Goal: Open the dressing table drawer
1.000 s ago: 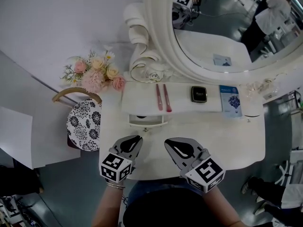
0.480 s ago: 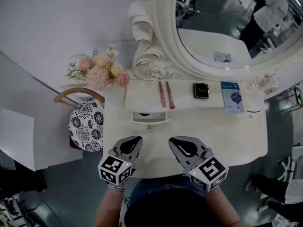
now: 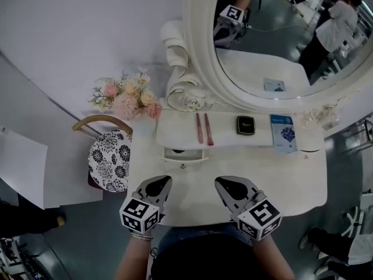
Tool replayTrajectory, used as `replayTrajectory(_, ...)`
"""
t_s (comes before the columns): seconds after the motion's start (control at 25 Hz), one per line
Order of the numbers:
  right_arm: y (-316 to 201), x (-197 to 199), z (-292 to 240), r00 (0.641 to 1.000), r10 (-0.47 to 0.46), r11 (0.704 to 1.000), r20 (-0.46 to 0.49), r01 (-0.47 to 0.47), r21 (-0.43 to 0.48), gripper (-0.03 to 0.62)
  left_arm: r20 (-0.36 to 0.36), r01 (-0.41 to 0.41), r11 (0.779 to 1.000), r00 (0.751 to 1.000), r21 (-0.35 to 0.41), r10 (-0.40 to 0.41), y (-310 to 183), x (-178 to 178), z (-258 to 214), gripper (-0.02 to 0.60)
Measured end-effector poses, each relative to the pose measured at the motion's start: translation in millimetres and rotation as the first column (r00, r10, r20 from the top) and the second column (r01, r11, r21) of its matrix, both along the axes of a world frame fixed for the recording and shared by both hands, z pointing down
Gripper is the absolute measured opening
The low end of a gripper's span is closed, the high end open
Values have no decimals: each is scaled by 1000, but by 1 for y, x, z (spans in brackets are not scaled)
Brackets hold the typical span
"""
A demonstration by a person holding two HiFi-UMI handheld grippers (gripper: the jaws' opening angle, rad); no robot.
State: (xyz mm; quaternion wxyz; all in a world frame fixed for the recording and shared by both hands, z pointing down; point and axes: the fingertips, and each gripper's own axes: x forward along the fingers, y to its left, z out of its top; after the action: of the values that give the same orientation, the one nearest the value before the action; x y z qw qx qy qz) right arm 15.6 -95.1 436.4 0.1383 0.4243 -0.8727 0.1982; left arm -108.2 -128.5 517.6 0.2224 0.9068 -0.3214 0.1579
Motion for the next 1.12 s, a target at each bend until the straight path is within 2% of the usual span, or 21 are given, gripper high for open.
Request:
replayTrajectory(0.2, -8, 17, -7, 1000, -7, 1000, -5, 7, 4, 20, -10, 53, 999, 999, -6, -53, -3, 0, -10, 20)
replayTrajectory(0.56, -19, 38, -26, 1000, -14, 999, -7, 15, 52, 20, -32, 95, 994, 995, 53, -94, -8, 4, -44, 18)
replayTrajectory(0.76, -20, 47, -34, 1000, -16, 997, -11, 16, 76, 20, -95, 121, 992, 989, 47, -117, -10, 10, -66, 18)
replayTrajectory(1.12, -20, 59, -57, 1000, -24, 990, -5, 24, 137, 20, -123, 90, 991, 989, 99, -78, -10, 22, -100, 18)
